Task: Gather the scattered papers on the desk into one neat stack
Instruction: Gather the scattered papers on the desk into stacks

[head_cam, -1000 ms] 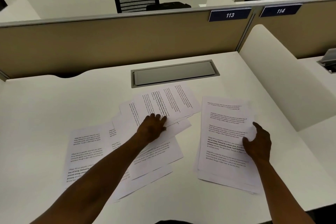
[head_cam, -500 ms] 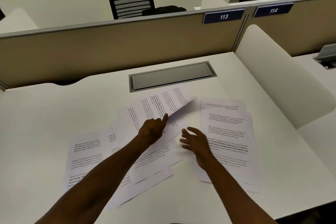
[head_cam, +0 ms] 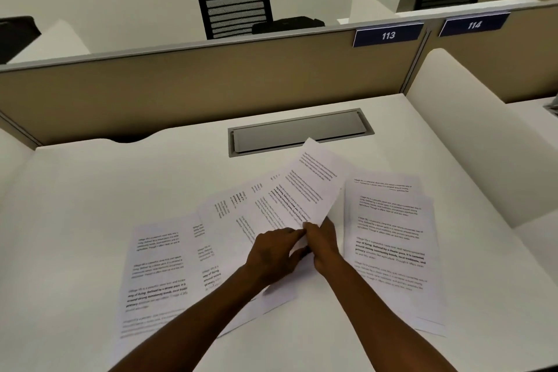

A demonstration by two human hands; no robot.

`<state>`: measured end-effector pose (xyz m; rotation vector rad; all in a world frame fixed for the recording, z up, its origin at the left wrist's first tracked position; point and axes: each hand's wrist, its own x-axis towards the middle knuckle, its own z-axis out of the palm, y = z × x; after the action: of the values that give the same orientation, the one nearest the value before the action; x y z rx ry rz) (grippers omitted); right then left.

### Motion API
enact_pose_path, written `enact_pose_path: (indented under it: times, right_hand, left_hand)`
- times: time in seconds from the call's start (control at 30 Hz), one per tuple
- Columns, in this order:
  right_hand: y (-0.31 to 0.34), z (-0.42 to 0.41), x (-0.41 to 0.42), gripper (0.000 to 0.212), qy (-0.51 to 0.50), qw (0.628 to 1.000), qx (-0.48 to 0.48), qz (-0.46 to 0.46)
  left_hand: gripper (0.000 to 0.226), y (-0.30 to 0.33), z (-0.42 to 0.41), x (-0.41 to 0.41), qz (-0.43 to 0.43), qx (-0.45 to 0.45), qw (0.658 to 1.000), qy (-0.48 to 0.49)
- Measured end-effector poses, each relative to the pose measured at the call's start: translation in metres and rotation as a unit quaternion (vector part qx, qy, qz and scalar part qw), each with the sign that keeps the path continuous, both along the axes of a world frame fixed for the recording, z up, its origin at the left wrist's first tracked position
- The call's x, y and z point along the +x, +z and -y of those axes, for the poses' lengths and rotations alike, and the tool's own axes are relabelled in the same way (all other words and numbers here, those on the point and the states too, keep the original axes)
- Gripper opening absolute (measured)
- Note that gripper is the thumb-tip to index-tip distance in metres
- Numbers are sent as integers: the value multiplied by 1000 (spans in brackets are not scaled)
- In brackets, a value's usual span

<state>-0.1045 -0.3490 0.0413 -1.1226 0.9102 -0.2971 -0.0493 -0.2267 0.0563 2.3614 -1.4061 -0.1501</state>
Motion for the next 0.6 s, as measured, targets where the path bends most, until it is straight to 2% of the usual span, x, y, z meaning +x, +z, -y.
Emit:
enact_pose_path:
  times: [0.13,0.23,0.3,0.37,0.43,0.5,0.6]
  right_hand:
    - [4,32,-30,44,-17,999,-48,9]
    - [12,64,-60,40,-4,999,-20,35]
    - [22,84,-80,43,4,999,1,50]
    - [33,103,-96,54,11,997,11,72]
    - [40,121,-108,64,-4,996,4,88]
    - [43,138,-118,71,-50,996,-18,67]
    - [43,162,-134,79,-101,993,-68,4]
  left_hand:
    - [61,11,10,6,-113,-135,973,148]
    - [83,21,24,33,-225,-89,939,244]
    - [91,28,33,49,-356,-56,898,253]
    - [76,30,42,52,-504,-83,836,201]
    - [54,30,54,42,-593,-117,781,156]
    - [47,28,70,26,-617,-147,756,160]
    - [71,22,95,1,-607,-152,748,221]
